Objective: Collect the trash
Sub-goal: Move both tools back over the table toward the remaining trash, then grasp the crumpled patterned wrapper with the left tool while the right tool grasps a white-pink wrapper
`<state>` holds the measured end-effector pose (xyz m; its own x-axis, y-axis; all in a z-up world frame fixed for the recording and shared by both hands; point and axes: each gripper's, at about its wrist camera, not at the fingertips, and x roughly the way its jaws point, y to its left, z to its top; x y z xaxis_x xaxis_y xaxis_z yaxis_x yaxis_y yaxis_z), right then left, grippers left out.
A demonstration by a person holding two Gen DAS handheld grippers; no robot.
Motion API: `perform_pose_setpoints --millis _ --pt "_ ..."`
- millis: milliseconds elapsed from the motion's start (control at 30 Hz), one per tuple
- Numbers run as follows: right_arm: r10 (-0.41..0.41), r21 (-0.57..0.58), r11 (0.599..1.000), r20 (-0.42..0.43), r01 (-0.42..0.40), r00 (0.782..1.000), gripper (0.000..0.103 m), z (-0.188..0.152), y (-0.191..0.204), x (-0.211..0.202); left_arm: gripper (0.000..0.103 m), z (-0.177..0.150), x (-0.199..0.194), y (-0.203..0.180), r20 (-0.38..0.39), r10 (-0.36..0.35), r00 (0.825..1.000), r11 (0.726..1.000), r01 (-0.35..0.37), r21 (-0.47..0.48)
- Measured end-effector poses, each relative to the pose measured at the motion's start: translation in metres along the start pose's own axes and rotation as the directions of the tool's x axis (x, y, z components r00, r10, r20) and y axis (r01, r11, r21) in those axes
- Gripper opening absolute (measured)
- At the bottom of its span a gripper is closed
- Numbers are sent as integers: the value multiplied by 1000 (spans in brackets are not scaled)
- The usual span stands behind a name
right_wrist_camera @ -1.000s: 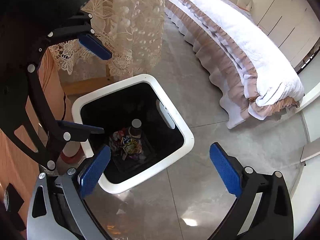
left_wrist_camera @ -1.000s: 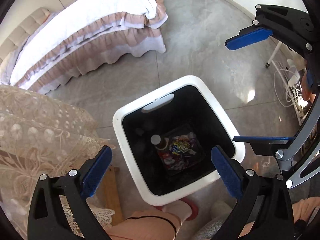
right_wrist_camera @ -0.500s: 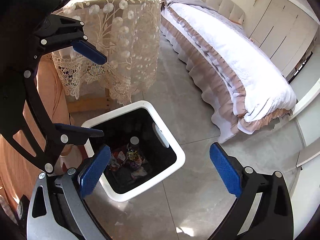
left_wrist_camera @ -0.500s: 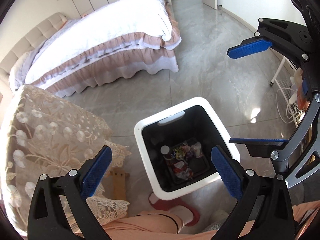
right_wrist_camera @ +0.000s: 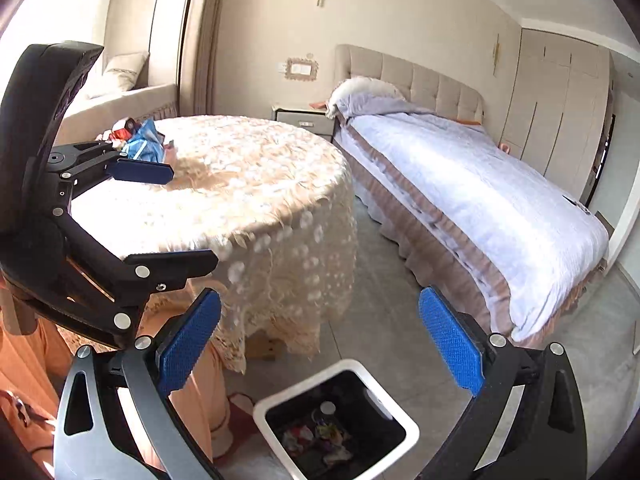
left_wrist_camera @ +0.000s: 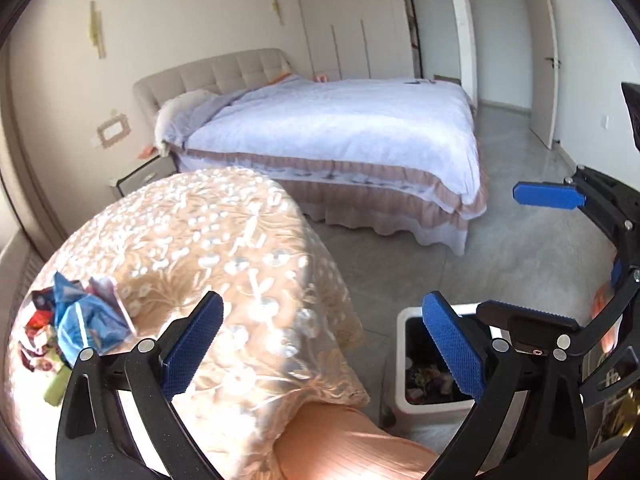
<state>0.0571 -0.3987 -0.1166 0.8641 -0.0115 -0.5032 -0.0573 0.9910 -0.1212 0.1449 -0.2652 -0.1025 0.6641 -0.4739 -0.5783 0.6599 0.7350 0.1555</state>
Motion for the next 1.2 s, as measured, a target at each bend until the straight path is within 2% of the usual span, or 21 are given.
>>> perform_pose_setpoints --millis 100,200,300,467,567,633,667,767,900,967,1000,1067,1100,1167,1200 --pt "62 3 998 53 -63 997 99 25 21 9 98 0 -20 41 28 59 998 994 -56 -91" --pt "129 -11 992 93 -129 987 99 50 45 21 98 -6 -36 78 38 160 986 975 -152 -159" --pt "172 -73 984 111 -164 979 99 74 74 33 98 -15 -49 120 19 260 965 941 -249 -231" --pt "211 -192 963 106 -188 972 99 107 123 55 98 -36 -65 190 -44 326 944 880 -320 -351" --pt "207 -211 960 85 -185 975 99 122 143 75 98 -47 -66 223 -92 382 920 845 -387 -369" --pt "171 -204 967 70 -154 983 99 130 151 93 98 -52 -62 241 -120 413 903 822 -426 -378" --pt "154 -197 970 58 -140 986 99 132 154 101 98 -55 -59 250 -136 418 898 814 -437 -383" --pt "120 -149 982 12 -117 993 99 140 156 132 98 -60 -48 273 -177 402 898 805 -439 -398" --pt "84 -133 987 -64 -92 994 99 154 152 179 97 -63 -25 289 -213 364 907 816 -421 -396" --pt "140 -121 980 -135 -156 981 99 159 152 200 97 -60 -16 291 -219 347 912 826 -408 -389" --pt "200 -102 970 -177 -220 964 99 161 153 210 97 -59 -11 293 -222 336 915 833 -399 -385" --pt "235 -81 963 -217 -257 947 99 162 155 223 96 -58 -2 296 -226 310 924 845 -377 -381" --pt "240 -83 961 -230 -265 943 99 162 159 229 93 -57 2 298 -229 290 929 852 -360 -381" --pt "265 -62 956 -230 -286 937 99 165 164 236 79 -56 12 302 -245 248 937 859 -330 -391" --pt "284 -46 952 -239 -303 929 94 166 167 242 77 -57 17 304 -254 243 936 857 -330 -395"
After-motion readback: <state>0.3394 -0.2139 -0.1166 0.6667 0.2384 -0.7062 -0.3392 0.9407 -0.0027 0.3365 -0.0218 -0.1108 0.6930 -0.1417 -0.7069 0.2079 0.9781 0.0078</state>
